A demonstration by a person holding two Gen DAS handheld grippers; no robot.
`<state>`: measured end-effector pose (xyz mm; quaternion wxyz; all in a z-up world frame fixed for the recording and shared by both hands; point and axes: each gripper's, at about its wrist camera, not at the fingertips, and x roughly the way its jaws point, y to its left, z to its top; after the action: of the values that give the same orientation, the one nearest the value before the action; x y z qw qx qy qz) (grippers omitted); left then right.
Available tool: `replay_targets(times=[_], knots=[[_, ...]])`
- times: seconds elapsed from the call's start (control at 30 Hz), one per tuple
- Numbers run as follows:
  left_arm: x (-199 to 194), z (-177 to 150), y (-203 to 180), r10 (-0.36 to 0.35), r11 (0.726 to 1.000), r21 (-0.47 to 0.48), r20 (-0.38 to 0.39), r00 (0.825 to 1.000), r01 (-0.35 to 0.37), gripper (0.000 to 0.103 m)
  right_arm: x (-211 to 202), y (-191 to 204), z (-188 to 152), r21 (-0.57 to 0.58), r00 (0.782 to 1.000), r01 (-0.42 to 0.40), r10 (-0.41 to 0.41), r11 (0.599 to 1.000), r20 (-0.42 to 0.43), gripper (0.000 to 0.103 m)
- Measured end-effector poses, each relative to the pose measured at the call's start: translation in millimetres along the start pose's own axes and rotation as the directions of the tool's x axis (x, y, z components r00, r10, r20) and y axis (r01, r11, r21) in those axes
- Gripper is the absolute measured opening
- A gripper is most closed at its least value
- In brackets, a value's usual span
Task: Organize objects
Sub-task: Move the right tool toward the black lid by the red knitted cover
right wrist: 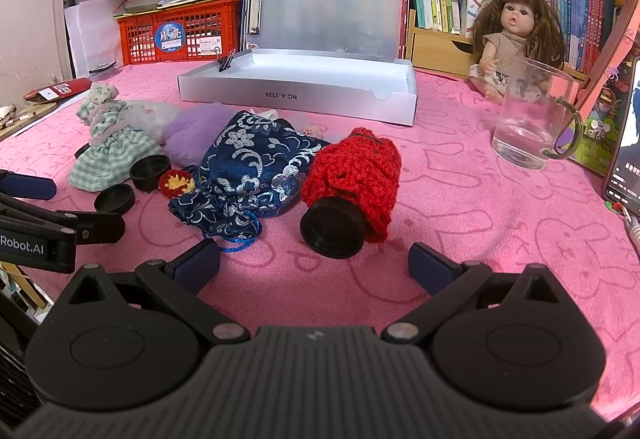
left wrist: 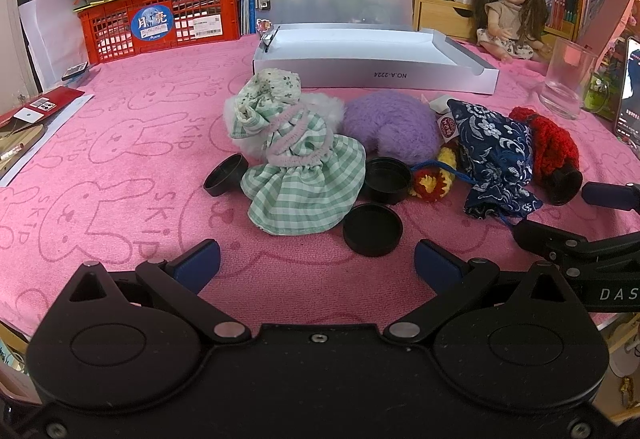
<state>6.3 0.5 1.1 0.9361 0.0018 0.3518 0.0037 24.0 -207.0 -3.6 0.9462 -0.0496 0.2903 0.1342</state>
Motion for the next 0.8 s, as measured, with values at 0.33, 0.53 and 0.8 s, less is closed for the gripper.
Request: replay_targets(times=[0.33, 0.53, 0.8], knots=[[-6.9, -8.0, -3.0, 0.016, 1.0, -0.011, 0.019, 1.0, -0.016, 0.103, -0.2, 0.3, 1.0, 0.002, 1.0, -0.001, 0.001, 1.0, -0.007, 0.103], [-14.8, -8.6, -0.3, -0.007, 1.0, -0.03, 0.047, 0.999, 0.008, 0.099, -2.1, -2.3, 2.7, 0.017, 1.0, -0.01, 0.011, 1.0, -0.009, 0.103], [-28.9, -6.2, -10.0, -0.061, 0.998, 0.011, 0.105, 0.993, 0.06, 0.073, -11.6, -6.6, 5.2, 0.048, 0.999, -0.008, 0.007, 0.999, 0.033, 0.099]])
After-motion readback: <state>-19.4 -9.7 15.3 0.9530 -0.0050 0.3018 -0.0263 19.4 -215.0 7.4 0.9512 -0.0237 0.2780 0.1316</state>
